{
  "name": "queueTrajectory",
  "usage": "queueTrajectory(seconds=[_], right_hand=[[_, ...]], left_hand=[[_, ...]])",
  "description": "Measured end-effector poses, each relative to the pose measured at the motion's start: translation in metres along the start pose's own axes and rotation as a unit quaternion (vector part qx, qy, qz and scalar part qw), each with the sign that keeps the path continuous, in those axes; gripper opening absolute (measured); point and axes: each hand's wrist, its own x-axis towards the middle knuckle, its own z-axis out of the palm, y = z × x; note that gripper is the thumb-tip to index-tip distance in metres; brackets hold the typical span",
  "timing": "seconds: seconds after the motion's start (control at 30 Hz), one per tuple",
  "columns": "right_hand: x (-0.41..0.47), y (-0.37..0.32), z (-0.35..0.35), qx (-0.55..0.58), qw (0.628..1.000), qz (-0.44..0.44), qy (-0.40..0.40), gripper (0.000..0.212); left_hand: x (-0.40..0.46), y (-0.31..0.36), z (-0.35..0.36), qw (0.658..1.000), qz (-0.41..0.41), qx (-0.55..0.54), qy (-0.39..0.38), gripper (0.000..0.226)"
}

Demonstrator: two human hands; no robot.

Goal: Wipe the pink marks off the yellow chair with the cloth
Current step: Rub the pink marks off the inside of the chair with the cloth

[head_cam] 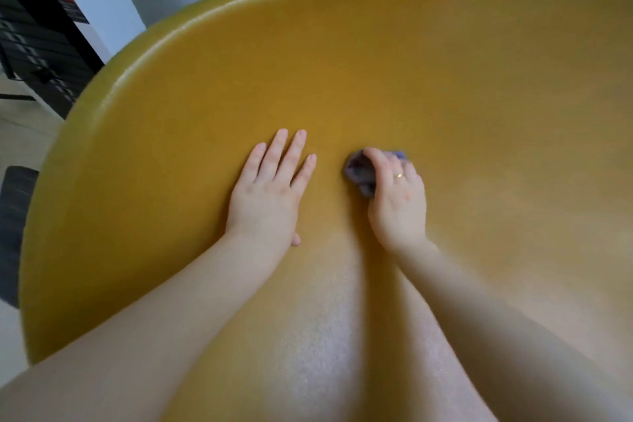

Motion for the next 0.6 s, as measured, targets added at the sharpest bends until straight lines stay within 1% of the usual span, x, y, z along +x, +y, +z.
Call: queueTrajectory(seconds=[0.03,0.13,0.17,0.2,0.27,0.33,0.5,0.6], right_hand=[[-0.015,-0.006,0.001,0.028,0.999,-0.001,-0.019,0.042],[-0.067,-0.018,-0.012,0.066,0.993,-0.011,-0.099,0.048],[-0.081,-0.020,-0.017,0.085,0.990,-0.006,-0.115,0.049],[-0.091,-0.022,-0.020,0.105,0.987,-0.001,-0.122,0.044],[-0.092,-0.022,-0.021,0.136,0.984,0.004,-0.117,0.033],[-0.071,-0.015,-0.015,0.132,0.987,0.003,-0.096,0.029],[0.007,0.017,-0.007,0.028,0.999,0.024,0.004,0.022],[-0.001,0.012,-0.003,0.002,1.000,0.016,0.000,0.020]], left_hand=[[0.000,0.001,-0.001,1.000,-0.001,-0.002,-0.002,0.113],[-0.001,0.002,-0.003,1.000,0.001,-0.007,-0.005,0.112],[-0.001,0.001,-0.003,1.000,0.000,-0.008,-0.004,0.112],[-0.001,0.001,-0.002,1.000,0.000,-0.008,-0.004,0.111],[0.000,0.001,-0.001,1.000,0.000,-0.005,-0.004,0.112],[0.000,0.002,-0.001,1.000,0.001,-0.003,-0.004,0.112],[0.001,0.002,0.004,1.000,0.004,0.011,-0.001,0.112],[0.001,0.003,0.003,1.000,0.003,0.013,-0.002,0.112]])
